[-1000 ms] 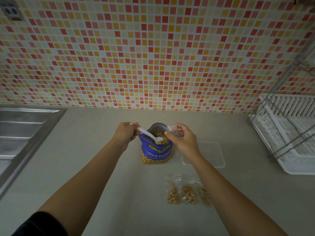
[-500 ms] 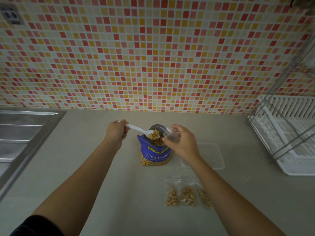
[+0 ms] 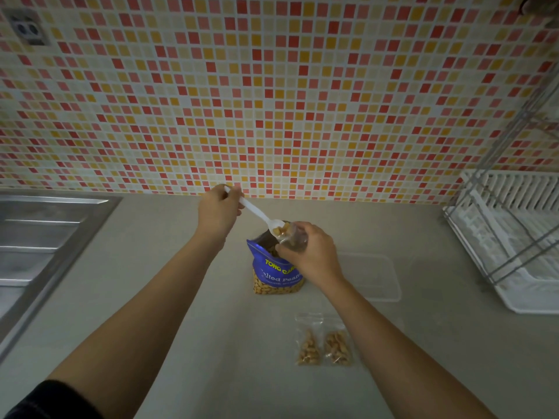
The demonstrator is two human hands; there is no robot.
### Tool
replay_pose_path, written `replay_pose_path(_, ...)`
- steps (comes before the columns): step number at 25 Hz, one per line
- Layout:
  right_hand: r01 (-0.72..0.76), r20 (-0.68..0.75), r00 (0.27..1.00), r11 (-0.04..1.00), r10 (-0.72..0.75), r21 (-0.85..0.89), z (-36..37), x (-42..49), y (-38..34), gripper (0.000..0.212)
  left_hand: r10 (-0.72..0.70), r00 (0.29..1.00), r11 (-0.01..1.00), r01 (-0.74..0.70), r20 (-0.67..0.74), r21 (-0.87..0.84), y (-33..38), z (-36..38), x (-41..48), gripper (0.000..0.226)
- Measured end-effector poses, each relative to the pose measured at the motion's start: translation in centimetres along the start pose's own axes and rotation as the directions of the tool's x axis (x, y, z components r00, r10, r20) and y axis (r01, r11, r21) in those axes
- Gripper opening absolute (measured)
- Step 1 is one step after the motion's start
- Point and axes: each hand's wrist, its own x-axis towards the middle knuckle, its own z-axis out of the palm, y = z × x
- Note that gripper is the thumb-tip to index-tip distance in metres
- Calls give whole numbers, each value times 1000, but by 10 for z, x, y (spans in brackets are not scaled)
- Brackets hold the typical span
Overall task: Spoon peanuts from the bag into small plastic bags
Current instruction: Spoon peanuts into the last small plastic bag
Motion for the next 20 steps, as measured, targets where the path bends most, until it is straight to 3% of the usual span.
replay_pose_path(2, -14, -13, 1000, 1000, 14, 13, 1, 1, 1, 51, 171, 984, 980, -176, 58, 91, 7, -1, -9, 23)
replay_pose_path(5, -18, -42, 999, 1000, 19, 18, 3, 2, 0, 49, 402, 902, 881, -428, 161, 199, 18, -5, -20, 23)
replay_pose_path(8, -18, -49, 999, 999, 20, 43, 3, 2, -1, 49, 516, 840, 813, -542, 166, 215, 21, -7, -23, 22)
replay_pose_path(11, -18, -61, 998, 998, 22, 68, 1, 1, 1, 49, 427, 904, 902, -428, 19, 64, 17, -11, -17, 21)
replay_pose_path(15, -33, -111, 993, 989, 50, 146, -5, -2, 1, 47, 173, 973, 968, -197, -153, -157, 7, -12, -7, 20)
replay_pose_path(17, -16, -160, 986, 978, 50, 207, -10, -5, 1, 40, 91, 988, 989, -105, -121, -109, -1, -8, -9, 20)
replay_pose_path(20, 52, -237, 972, 974, 2, 222, -13, -10, 0, 34, 70, 996, 992, -75, 47, 102, -20, 3, -12, 23)
